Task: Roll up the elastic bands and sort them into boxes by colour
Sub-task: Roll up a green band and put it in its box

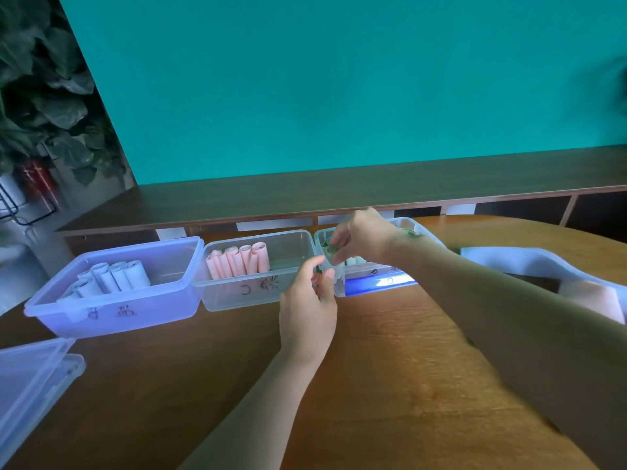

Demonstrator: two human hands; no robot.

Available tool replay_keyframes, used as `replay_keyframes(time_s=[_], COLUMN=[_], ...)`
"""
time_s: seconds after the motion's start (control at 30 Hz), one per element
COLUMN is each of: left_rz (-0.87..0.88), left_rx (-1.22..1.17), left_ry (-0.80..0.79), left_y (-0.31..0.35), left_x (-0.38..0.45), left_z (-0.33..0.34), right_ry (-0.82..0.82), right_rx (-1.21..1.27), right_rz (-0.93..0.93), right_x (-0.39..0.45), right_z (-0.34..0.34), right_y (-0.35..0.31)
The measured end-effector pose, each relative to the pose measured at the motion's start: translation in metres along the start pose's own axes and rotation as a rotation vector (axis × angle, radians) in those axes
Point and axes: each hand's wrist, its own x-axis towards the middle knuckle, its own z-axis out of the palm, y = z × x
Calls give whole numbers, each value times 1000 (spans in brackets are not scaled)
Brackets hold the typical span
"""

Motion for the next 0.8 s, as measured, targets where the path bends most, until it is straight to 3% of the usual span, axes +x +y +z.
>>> replay_keyframes(time_s=[0.53,0.8], left_rz=[-26,-28], left_rx=[-11,-20], left_ry=[-11,-8], left_y=[-1,1], left_x=[1,1], left_z=[-1,-2], right_ry=[-49,3], right_rx=[-45,13], right_rz=[30,58], right_x=[-8,-16], right_z=[-11,-12], right_y=[-3,0])
